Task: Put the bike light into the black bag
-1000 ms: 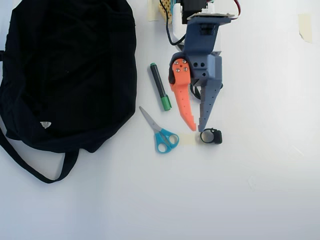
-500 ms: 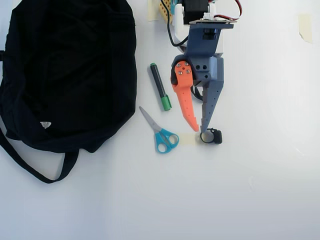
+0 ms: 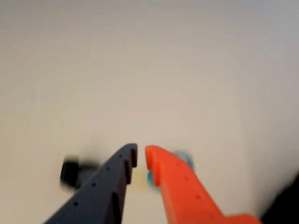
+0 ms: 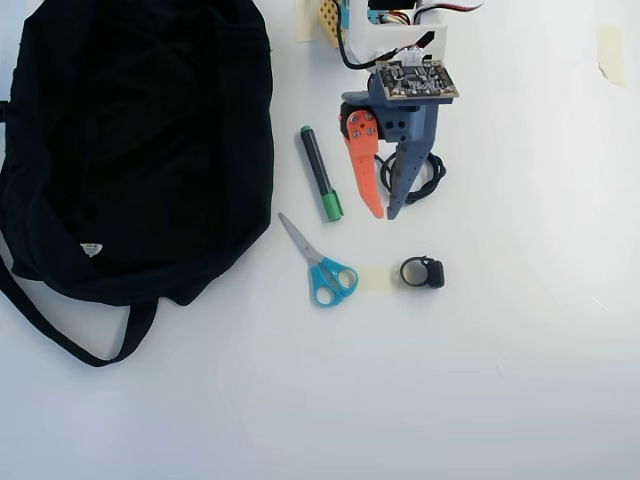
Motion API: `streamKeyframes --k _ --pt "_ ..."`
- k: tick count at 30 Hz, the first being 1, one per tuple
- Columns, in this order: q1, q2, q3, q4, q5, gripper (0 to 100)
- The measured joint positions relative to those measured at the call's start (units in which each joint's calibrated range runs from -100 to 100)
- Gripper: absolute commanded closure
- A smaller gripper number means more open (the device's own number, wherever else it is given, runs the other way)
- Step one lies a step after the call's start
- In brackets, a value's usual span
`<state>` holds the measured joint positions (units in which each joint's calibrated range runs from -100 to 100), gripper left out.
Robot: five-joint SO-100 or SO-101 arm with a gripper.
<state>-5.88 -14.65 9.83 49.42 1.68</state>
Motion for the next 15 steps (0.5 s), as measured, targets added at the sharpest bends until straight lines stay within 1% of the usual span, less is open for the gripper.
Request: streamKeyframes --k 5,9,15 --pt "-0.2 -1.6 -0.3 15.9 0.0 98" --pt "-0.4 -1.7 -3.6 28.1 0.0 98" --pt "-1.1 -1.7 -6.7 38.2 0.1 98"
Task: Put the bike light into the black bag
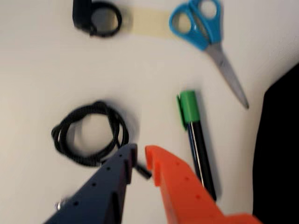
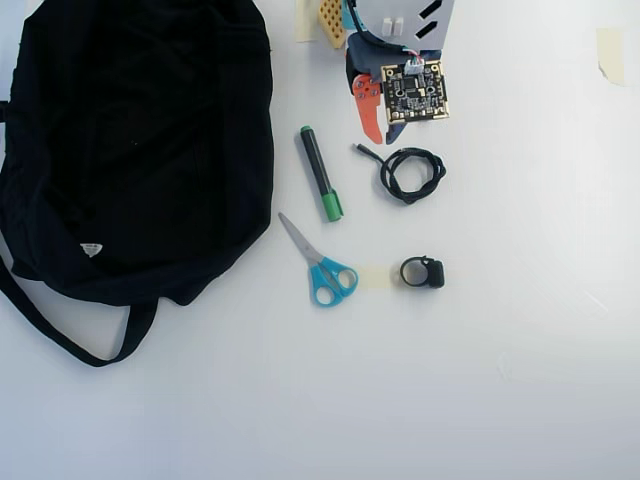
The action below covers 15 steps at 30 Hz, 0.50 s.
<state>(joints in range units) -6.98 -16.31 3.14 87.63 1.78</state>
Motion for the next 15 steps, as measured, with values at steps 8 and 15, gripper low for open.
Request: streamKeyframes --k 8,15 --pt "-0.3 -0.3 -3.5 6.2 0.1 98" --pt "-0.3 -0.5 -3.5 6.6 -0.2 98"
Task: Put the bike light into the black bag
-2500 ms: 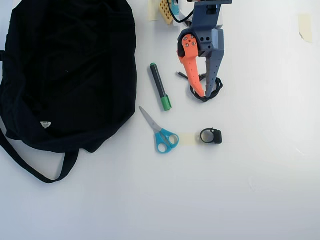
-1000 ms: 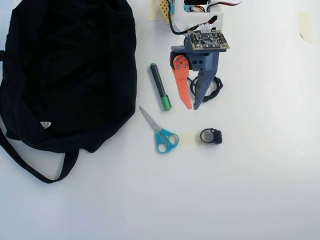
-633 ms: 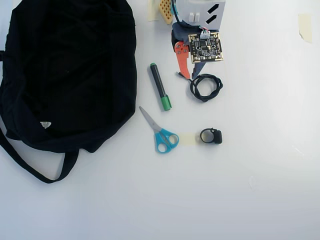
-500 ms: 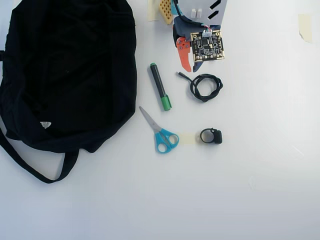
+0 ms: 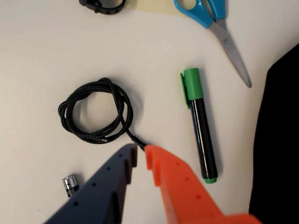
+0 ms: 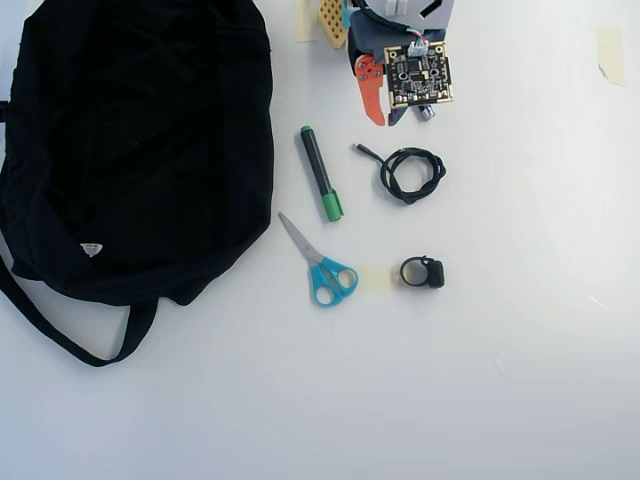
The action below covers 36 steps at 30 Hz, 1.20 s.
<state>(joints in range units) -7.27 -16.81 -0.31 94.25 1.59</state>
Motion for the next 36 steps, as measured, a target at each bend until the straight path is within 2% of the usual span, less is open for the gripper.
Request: streamKeyframes --k 13,22,36 --pt "-0.3 0.0 0.1 0.0 0.0 98" --pt "-0.3 0.0 9.5 -0.4 0.1 98" --pt "-1.5 10.9 10.1 -15.5 2.8 98"
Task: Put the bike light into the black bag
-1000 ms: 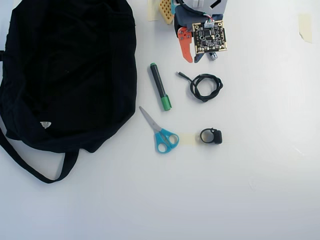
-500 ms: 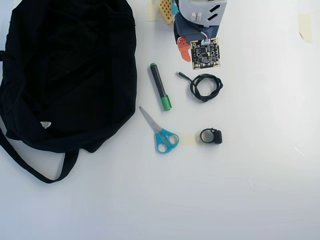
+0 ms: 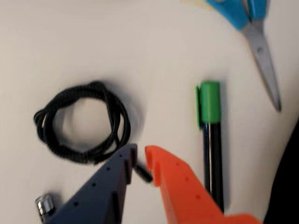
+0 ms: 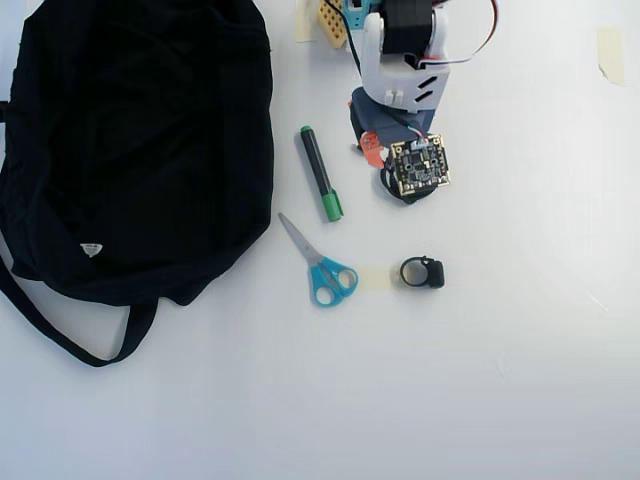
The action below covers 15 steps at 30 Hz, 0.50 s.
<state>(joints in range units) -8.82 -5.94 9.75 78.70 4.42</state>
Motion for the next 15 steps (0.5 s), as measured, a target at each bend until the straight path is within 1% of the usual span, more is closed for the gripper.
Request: streamKeyframes --k 4,9,15 --pt "-1.5 5.6 -3.8 -0.9 0.1 98" --pt "-3.9 13.0 -12.8 0.2 0.3 98" --pt "-7.3 18.2 -20.8 0.9 2.6 98"
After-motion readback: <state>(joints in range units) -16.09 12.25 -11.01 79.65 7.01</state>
